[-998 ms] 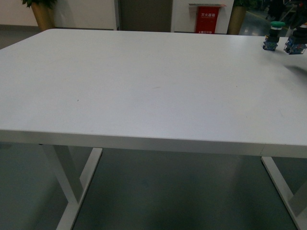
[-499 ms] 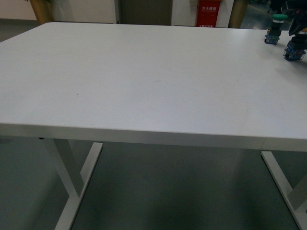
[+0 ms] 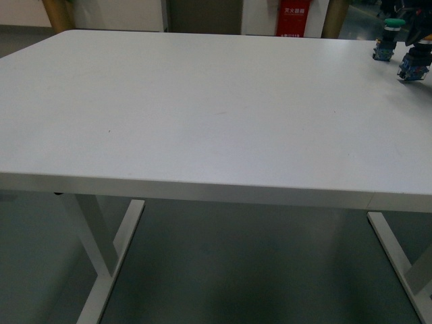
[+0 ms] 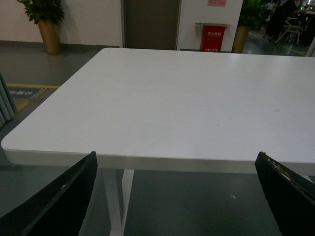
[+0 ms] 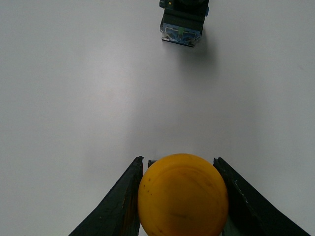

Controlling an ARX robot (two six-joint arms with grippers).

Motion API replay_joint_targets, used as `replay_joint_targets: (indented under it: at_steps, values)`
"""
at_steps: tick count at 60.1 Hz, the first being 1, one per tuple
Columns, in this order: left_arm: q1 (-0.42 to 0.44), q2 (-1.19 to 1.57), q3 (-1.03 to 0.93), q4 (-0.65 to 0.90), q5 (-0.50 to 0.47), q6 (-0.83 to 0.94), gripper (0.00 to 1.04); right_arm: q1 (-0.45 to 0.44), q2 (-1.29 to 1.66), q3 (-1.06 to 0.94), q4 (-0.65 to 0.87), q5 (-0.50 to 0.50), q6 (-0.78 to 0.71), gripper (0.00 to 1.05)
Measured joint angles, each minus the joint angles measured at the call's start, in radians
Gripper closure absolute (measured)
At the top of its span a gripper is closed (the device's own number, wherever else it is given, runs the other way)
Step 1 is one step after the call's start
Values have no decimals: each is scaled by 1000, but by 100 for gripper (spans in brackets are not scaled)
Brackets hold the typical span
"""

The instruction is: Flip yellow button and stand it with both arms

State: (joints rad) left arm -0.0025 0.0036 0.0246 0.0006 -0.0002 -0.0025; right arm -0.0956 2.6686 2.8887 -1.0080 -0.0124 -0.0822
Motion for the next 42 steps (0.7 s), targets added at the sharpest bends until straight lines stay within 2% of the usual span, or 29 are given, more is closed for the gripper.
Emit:
replay_joint_targets:
  at_steps: [30,32,34,37,39,42]
  values:
    - [0,0,0,0,0,0,6,0,4,0,-22,12,18,67]
    - [0,0,0,0,0,0,6,0,5,0,-22,13,20,64]
    - [0,0,0,0,0,0,6,0,6,0,-22,14,20,55]
    - [0,0,0,0,0,0,6,0,6,0,-22,15,21,51]
    - [0,0,0,0,0,0,6,-1,6,0,-21,15,24,43]
    - [0,0,0,0,0,0,6,-1,6,0,-19,15,27,39]
